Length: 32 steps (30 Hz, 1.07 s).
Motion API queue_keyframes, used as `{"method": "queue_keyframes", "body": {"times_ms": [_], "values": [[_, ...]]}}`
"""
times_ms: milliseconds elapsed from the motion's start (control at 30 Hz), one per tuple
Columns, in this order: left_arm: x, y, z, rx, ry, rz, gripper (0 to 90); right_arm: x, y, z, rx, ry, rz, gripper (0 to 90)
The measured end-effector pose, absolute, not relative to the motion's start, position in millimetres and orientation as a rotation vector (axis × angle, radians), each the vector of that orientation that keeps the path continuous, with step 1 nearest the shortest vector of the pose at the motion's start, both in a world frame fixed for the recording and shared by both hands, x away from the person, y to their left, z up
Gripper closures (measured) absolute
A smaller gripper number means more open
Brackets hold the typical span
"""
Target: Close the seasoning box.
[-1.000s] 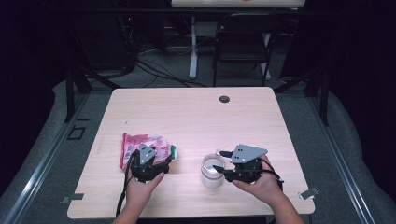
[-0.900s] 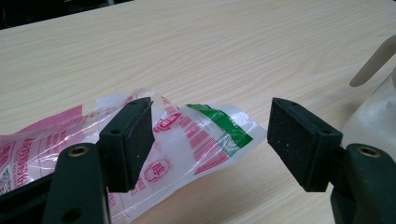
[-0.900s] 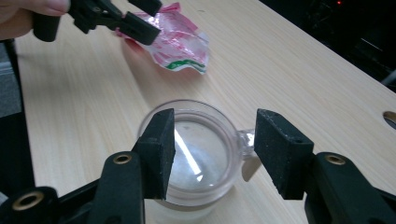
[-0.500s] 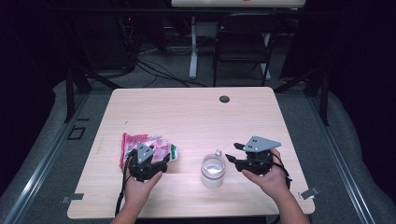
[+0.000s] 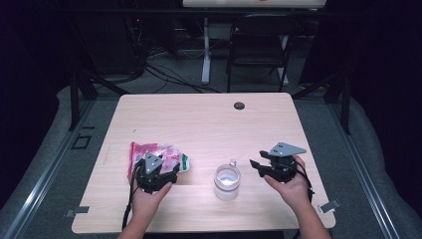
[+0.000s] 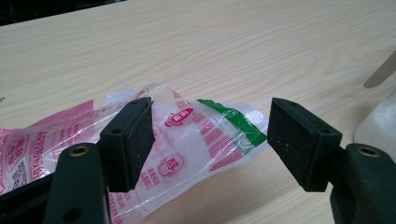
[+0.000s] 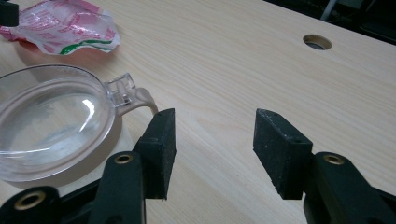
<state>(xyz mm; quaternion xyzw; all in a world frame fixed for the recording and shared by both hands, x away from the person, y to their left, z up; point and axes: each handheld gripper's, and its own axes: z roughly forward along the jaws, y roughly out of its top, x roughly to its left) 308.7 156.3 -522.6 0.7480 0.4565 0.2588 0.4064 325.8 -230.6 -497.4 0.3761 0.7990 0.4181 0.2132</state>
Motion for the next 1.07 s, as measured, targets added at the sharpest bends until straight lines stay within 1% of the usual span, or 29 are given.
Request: {"method": "queue_keyframes", "body": {"times_ms": [567, 1067], "values": [[309.7, 156.7, -524.8, 1.893, 1.158, 0.652, 31.7, 335.9, -236.4, -522.5, 1.156, 2.233, 1.097, 49.0], [310.4, 157.5, -524.9, 1.89, 1.168, 0.653, 32.1, 337.8, -238.6, -526.0, 1.182, 2.229, 1.09, 48.2]]}}
